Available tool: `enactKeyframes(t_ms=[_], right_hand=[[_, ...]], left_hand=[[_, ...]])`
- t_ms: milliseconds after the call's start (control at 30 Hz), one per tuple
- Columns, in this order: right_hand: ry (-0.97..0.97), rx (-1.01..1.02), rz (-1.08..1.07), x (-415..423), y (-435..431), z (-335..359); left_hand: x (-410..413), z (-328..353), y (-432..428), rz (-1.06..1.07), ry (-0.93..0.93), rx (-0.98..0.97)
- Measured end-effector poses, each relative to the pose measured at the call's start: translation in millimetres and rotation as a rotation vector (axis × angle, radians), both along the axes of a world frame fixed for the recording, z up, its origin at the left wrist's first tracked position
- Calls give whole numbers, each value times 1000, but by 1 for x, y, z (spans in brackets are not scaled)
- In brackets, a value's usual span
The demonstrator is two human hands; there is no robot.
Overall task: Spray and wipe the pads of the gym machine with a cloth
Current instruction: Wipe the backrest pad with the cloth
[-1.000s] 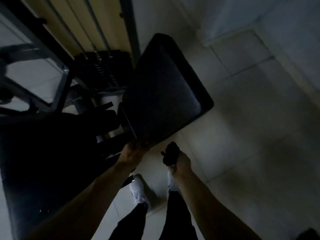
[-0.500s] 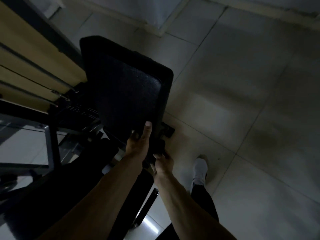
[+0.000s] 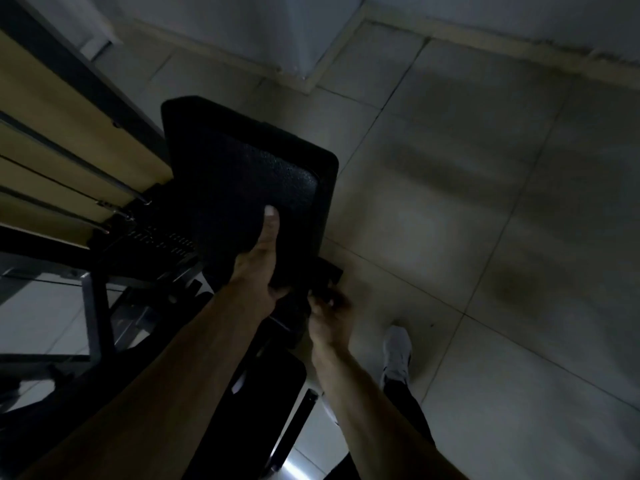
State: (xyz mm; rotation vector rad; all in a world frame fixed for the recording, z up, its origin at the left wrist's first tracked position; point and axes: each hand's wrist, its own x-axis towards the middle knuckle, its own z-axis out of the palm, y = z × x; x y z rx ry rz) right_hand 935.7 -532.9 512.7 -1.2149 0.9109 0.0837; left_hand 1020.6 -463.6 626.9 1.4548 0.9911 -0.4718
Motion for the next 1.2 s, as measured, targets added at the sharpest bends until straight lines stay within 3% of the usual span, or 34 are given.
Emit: enactKeyframes(t_ms=[100, 200, 333, 400, 467, 600, 700, 800, 933, 1067, 1200], right_hand=[[57, 177, 7, -6, 3, -5], [-12, 156, -45, 16, -13, 21], [-370, 8, -147, 51, -35, 86], [-452, -74, -127, 53, -38, 91], [-377, -169, -53, 43, -31, 73], [-194, -93, -46, 19, -14, 48], [-232, -116, -33, 36, -22, 76], [-316, -98, -184, 75, -49, 127], [-607, -303, -125, 94, -61, 174], [-723, -761, -8, 87, -43, 160], [-601, -815, 16, 84, -66, 138]], left_hand=[[1, 0, -6, 3, 7, -28], [1, -4, -7, 11, 7, -39], [4, -3, -13, 40, -13, -86], [4, 0, -13, 28, -5, -49], [5, -3, -11, 1, 16, -27], [4, 2, -12, -1, -19, -72], [6, 5, -13, 13, 11, -49], [9, 14, -12, 52, -79, 9], [41, 40, -10, 33, -270, 52], [86, 33, 4, -71, -291, 216], [87, 47, -1, -203, -236, 306]])
